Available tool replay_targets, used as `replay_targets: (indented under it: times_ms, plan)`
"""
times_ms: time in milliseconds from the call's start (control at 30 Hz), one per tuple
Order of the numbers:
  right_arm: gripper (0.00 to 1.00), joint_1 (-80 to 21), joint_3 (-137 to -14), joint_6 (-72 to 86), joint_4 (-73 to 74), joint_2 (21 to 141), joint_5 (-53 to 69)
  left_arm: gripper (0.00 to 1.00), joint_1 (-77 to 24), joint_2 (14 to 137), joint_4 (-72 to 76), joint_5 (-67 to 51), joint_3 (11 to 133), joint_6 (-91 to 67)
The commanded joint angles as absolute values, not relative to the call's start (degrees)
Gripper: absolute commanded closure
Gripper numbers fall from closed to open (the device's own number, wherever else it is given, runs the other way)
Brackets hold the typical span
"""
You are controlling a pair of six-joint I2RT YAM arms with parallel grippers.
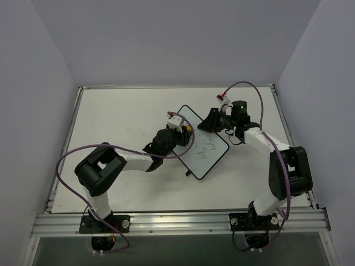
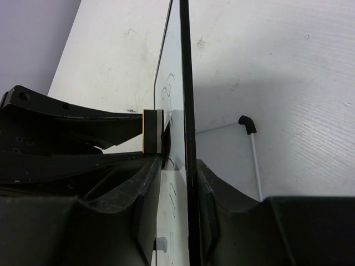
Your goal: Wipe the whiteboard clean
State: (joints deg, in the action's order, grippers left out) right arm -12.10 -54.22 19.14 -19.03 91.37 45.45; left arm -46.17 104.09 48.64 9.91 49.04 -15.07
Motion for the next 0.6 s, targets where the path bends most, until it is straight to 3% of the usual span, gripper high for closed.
replay_targets:
  times_ms: [0,567]
  plan:
    - [0.74,-13.18,-55.37,19.42,-18.46,88.94,47.2,0.98,-47.11,102.83,54.31,7.38,48.6,-16.35]
    - [0.73,-10.11,-58.01,22.06,-18.81,88.59,43.59,0.98,-47.99,104.06,53.62,4.31,49.66,-17.58]
